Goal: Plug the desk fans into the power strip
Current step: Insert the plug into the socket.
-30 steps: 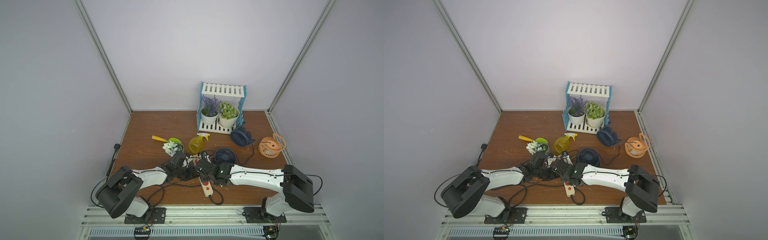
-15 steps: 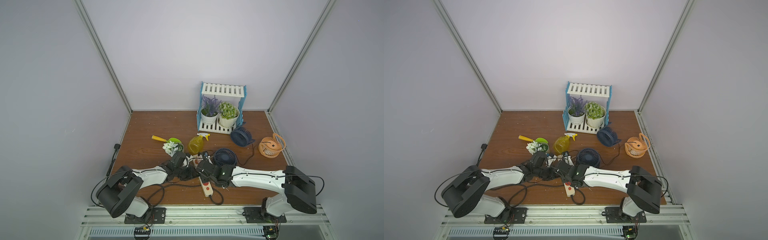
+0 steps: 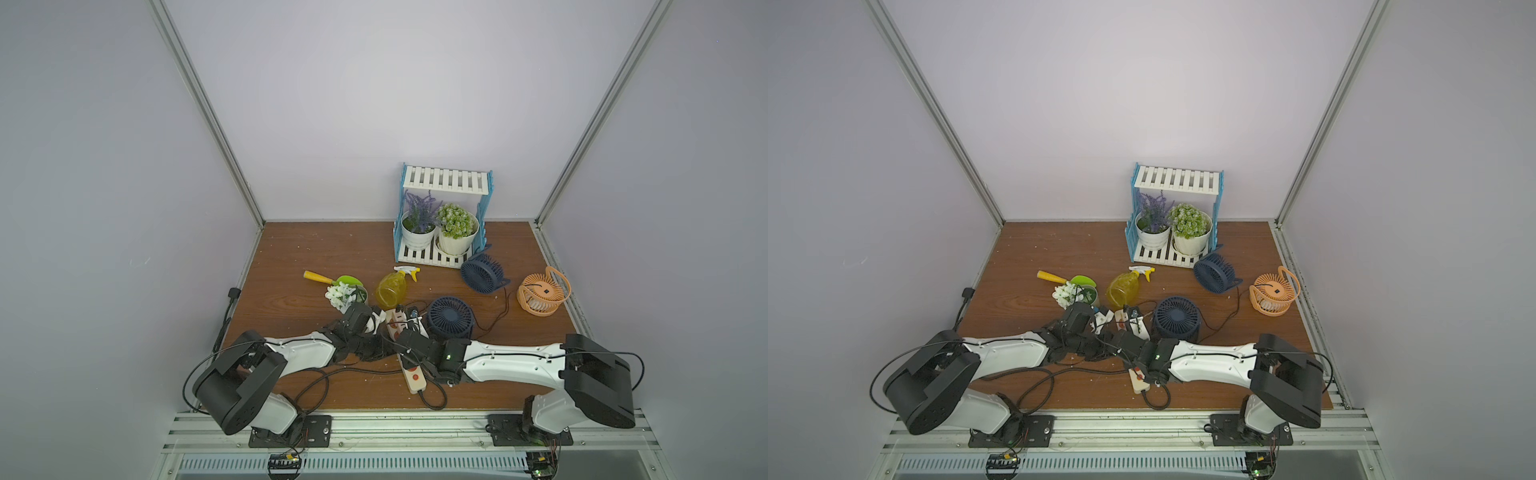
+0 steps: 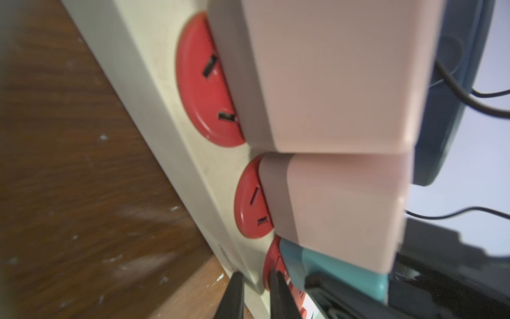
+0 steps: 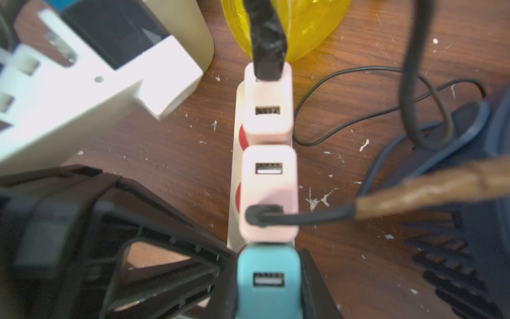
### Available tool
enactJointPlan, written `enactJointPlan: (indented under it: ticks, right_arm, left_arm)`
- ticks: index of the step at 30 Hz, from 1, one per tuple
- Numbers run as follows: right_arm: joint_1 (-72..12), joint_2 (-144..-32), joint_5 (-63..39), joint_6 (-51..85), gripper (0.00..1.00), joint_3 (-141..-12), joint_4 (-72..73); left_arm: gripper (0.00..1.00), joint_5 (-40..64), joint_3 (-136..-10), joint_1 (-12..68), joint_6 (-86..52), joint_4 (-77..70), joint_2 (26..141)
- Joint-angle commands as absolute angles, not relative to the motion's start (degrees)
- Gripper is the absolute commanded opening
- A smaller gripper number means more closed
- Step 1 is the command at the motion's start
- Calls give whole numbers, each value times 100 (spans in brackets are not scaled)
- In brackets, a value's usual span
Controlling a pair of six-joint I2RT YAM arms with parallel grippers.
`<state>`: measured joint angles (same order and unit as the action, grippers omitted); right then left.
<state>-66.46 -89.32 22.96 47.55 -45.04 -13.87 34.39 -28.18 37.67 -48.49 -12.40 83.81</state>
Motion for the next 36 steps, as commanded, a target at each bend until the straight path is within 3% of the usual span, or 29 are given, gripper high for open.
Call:
enactJointPlan:
  ticks: [1,8,14,20,26,32,36]
  right_arm:
    - [-6635,-10328,74,5033,0,-3297,-2367]
    - [-7066,-10475,124,5394,0,-3319,-2375]
    - [-6852,-10774,209,5080,0,-3553,-2340]
    - [-6853,-10277,320,5140,0,-3434,-2339]
    - [-6836,-9945,1284,4554,2,-4616,-3125]
    - [-6835,-9541,1901,4073,41,-5657,-3572]
    - [-6830,-8945,1909,4010,56,-5629,-3651]
  left_arm:
    - [18,3081,-2859,3836,-4639,-986,8616]
    - [18,3035,-2843,3837,-4644,-971,8606]
    - [18,3071,-2926,3840,-4547,-859,8666]
    - [18,2960,-2981,3832,-4481,-711,8627]
    - [22,2753,-2944,3836,-4385,-660,8517]
    - [45,2430,-2859,3834,-4242,-373,7831]
    - [61,2336,-2754,3835,-4008,13,7163]
